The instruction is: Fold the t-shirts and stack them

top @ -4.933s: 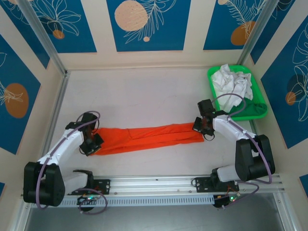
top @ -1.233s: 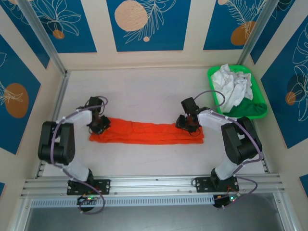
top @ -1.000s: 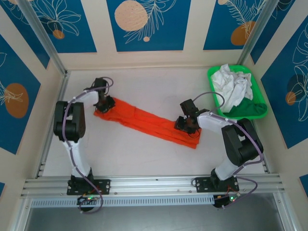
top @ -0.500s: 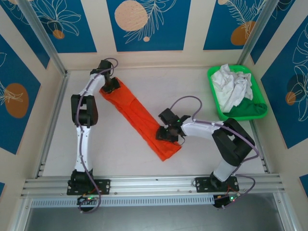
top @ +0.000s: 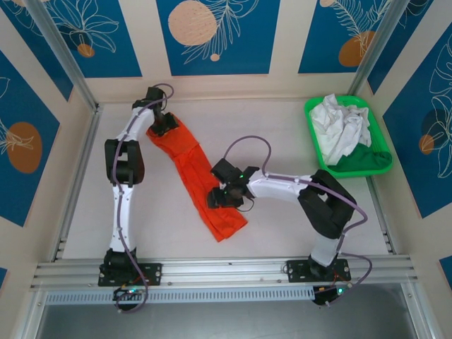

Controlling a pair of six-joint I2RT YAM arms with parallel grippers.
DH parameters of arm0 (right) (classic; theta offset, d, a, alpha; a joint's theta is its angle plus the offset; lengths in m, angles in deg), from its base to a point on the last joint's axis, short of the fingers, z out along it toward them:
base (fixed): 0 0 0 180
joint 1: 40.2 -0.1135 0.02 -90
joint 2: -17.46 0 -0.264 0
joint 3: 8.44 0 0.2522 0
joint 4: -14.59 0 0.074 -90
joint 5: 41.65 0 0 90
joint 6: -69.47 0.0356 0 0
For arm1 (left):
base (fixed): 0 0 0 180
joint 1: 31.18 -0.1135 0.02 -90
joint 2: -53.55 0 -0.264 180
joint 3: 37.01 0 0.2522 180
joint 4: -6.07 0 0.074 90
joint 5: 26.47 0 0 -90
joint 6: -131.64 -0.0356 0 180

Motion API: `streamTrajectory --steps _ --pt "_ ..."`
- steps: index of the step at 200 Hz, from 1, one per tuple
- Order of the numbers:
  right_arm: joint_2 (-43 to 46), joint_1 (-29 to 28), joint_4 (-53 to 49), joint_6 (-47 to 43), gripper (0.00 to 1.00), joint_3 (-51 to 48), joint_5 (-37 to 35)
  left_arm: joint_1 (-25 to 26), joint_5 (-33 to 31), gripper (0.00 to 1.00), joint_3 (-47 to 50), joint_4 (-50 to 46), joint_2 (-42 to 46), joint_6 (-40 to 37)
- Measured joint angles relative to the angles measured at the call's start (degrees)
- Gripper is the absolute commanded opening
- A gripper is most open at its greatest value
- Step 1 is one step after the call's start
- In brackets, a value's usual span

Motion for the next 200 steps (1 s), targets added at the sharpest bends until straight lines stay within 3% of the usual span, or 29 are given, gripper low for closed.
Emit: streamTrajectory --steps 30,48,87,123,170,200 --pt "4.0 4.0 2.6 -4.2 0.68 0.9 -0.2 0.0 -0.1 0.89 4.1 0.0 5.2 -0.3" --pt "1.3 7.8 4.2 -6.5 0.67 5.0 0.2 0.0 -0.7 0.98 12.1 2.2 14.3 -0.7" --pt "-13.7 14.4 5.7 -9.8 0.62 23.5 2.2 0.4 -5.1 1.00 37.6 11.2 44.6 -0.5" --pt "-31.7 15.3 2.6 -11.6 0.61 48.2 7.0 3.1 -9.8 1.00 62.5 17.8 69.8 -0.5" --pt "-52.4 13.4 -2.9 -10.1 0.58 77.3 15.5 7.1 -12.3 1.00 82.6 16.5 87.1 -0.7" --pt "-60.0 12.3 -2.5 -5.6 0.57 84.5 18.7 8.4 -12.5 1.00 87.1 16.0 94.5 -0.5"
